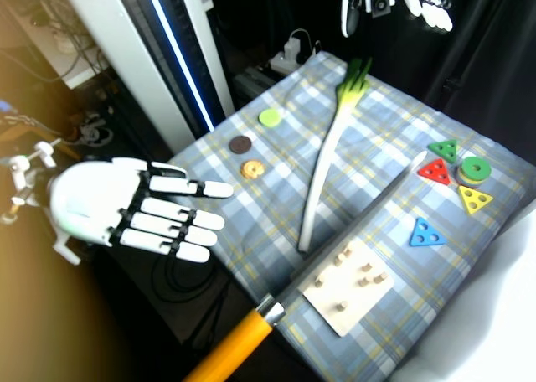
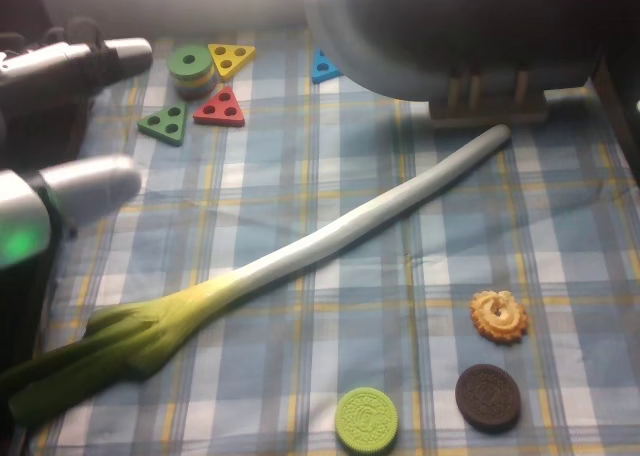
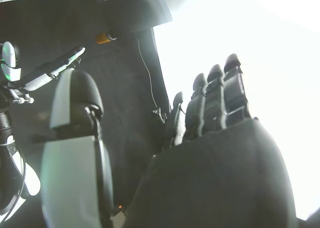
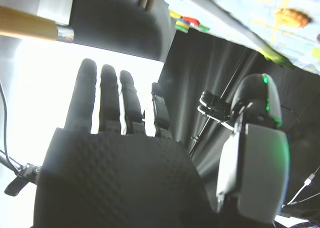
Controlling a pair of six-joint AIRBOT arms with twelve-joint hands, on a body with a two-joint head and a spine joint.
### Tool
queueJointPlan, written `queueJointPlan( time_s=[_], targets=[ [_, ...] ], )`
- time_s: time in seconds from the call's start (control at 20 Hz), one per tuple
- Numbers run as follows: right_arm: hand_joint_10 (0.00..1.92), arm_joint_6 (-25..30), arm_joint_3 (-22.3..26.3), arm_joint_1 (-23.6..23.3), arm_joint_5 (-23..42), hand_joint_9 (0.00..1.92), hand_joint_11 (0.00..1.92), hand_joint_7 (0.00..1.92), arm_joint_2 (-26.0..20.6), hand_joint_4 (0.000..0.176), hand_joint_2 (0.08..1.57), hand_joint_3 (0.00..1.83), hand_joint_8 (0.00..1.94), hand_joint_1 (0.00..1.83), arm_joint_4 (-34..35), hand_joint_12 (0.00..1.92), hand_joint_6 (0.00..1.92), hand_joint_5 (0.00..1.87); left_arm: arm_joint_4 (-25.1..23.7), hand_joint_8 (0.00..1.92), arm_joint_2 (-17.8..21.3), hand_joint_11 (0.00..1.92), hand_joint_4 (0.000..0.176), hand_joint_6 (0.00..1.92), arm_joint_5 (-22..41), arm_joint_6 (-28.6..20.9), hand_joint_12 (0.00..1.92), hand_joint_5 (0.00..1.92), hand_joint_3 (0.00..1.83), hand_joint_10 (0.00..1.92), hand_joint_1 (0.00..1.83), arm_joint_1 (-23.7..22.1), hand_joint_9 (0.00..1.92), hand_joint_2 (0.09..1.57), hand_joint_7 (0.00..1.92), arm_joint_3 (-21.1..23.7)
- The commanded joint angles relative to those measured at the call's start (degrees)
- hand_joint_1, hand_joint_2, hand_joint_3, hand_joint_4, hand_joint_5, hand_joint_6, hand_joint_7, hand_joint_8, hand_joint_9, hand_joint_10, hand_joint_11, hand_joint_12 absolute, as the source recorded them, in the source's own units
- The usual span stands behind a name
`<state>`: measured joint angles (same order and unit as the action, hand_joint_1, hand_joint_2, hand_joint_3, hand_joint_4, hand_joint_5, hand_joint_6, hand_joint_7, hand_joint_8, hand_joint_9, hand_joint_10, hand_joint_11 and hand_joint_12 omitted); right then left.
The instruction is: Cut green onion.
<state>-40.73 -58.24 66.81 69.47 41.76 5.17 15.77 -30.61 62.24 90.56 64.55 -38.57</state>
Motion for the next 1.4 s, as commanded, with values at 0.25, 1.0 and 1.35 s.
queueJointPlan(
  time_s=[0.25, 1.0, 1.35],
  targets=[
    [0.00, 0.2, -1.0, -0.7, 5.9, 0.35, 0.24, 0.39, 0.0, 0.047, 1.18, 0.01, 0.00, 0.73, 1.5, 0.20, 0.00, 0.34, -1.8, 0.01, -0.4, 0.00, 0.135, 0.00, 2.0, -0.2, 0.08, 0.23, 0.00, 0.00, 0.00, -2.8, 0.12, 1.24, 0.18, -1.2],
    [0.01, -5.5, -13.2, -23.2, -4.4, 0.04, 0.10, 0.00, 7.0, 0.176, 0.85, 0.00, 0.00, 0.79, 6.3, 0.05, 0.00, 0.00, -4.3, 0.00, -3.1, 0.00, 0.110, 0.00, -3.8, -0.2, 0.00, 0.00, 0.00, 0.00, 0.00, -6.6, 0.00, 1.22, 0.00, -2.2],
    [0.00, -7.3, -25.1, -38.0, -30.3, 0.00, 0.00, 0.00, 13.0, 0.115, 0.83, 0.00, 0.00, 0.87, -0.4, 0.00, 0.00, 0.00, -4.0, 0.00, -3.7, 0.00, 0.122, 0.00, -4.0, -0.2, 0.00, 0.01, 0.00, 0.00, 0.00, -6.6, 0.00, 1.22, 0.01, -2.3]
  ],
)
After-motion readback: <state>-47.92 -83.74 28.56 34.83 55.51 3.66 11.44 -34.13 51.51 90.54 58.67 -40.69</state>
